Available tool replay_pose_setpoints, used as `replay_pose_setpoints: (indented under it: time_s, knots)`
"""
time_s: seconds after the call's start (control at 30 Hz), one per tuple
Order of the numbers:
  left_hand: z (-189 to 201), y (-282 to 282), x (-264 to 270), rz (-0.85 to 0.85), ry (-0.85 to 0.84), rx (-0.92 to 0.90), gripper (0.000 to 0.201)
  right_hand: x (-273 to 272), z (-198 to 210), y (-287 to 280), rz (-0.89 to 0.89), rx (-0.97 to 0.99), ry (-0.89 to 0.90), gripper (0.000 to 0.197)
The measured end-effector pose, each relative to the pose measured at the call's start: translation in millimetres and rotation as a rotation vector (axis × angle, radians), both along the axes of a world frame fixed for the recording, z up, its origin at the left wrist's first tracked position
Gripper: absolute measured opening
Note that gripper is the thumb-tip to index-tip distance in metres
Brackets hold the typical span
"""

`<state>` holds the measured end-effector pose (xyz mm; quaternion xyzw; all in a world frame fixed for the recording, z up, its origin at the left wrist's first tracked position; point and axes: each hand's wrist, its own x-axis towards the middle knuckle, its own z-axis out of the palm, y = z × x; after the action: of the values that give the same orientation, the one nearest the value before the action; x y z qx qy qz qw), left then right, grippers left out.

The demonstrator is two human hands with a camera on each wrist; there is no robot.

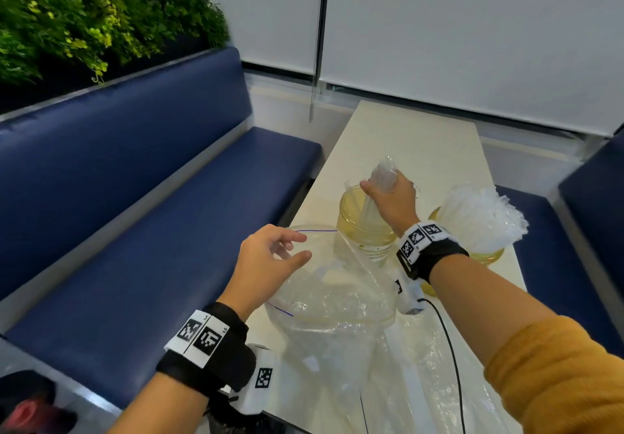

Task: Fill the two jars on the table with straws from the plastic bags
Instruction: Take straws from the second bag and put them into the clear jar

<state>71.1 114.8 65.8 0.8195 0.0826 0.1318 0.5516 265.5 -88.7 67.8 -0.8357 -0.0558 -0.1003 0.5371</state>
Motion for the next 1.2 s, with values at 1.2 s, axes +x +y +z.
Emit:
replay_pose_setpoints:
  time_s: [1.2]
  knots:
    - [26.5, -42.6, 1.3, -0.142, 0.031, -0.245, 0.046, -159.9, 74.7, 0.7, 0.848, -0.868, 0.128, 0.07]
